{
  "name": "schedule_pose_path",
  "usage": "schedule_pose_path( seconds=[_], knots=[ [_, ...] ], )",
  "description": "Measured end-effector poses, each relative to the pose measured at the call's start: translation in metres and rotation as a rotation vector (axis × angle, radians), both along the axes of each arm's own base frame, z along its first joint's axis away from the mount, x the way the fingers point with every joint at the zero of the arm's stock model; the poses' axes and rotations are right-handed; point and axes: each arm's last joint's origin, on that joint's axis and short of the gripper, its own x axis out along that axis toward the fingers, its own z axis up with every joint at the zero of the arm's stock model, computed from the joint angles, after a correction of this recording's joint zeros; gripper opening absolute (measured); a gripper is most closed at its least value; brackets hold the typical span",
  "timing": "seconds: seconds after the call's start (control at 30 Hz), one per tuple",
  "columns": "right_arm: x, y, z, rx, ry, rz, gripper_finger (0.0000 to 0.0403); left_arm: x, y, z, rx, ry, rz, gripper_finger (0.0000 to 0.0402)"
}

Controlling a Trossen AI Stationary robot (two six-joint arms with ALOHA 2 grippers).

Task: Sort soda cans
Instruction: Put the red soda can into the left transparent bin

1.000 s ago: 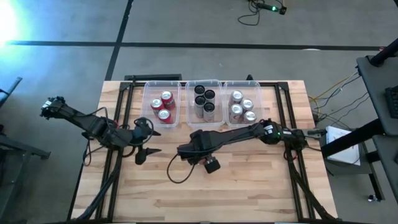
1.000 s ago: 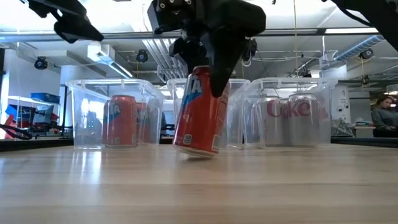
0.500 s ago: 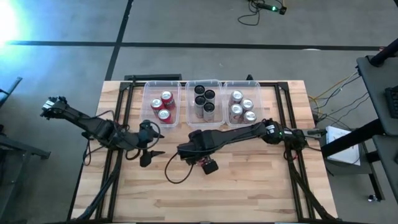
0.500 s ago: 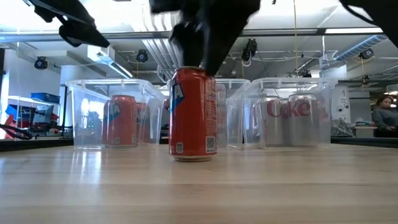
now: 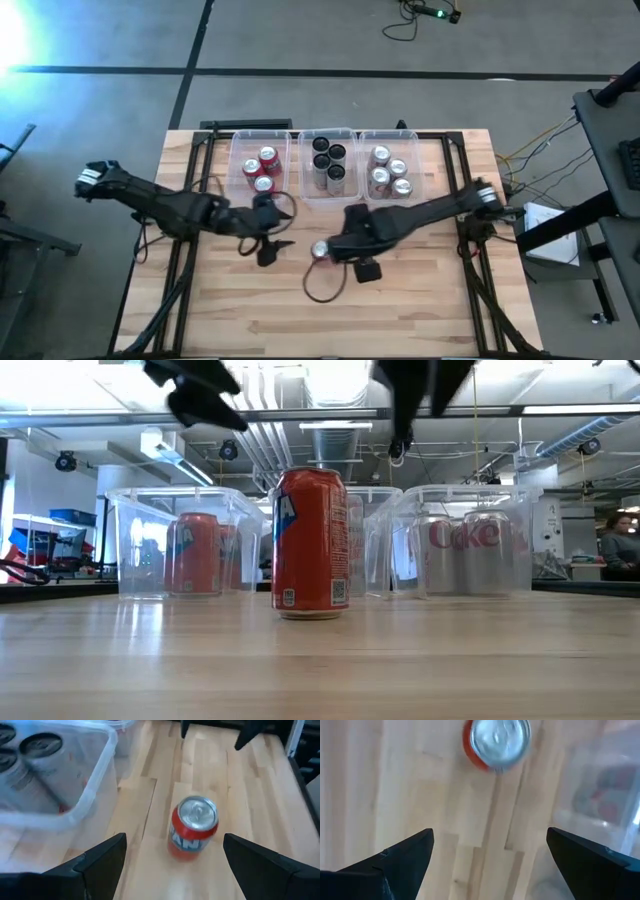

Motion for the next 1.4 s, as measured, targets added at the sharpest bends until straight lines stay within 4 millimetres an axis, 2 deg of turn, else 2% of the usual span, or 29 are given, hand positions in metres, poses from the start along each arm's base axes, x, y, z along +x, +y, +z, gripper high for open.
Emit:
schedule_pose_path(
  seconds=[0.17,0.43,0.63,0.73,0.97,1.4],
  knots=[
    [-0.037,-0.001,-0.015,-0.047,-0.086,-0.133,0.0384,0.04,-0.005,0.012,0.005,0.073,-0.085,0.0317],
    [-0.093,0.008,-0.034,-0.008,-0.238,-0.278,0.0384,0.088,-0.018,0.003,0.01,0.205,-0.241,0.0319],
    [-0.12,0.015,-0.051,0.029,-0.288,-0.357,0.0384,0.115,-0.003,-0.004,-0.022,0.316,-0.228,0.0349],
    [-0.128,0.019,-0.06,0.038,-0.284,-0.384,0.0384,0.125,0.003,-0.004,-0.016,0.359,-0.21,0.0364],
    [-0.136,0.022,-0.078,0.038,-0.267,-0.424,0.0384,0.135,0.002,-0.007,0.022,0.449,-0.25,0.0377],
    [-0.133,0.023,-0.08,0.048,-0.306,-0.406,0.0384,0.142,0.003,-0.03,0.049,0.532,-0.279,0.0378]
  ],
)
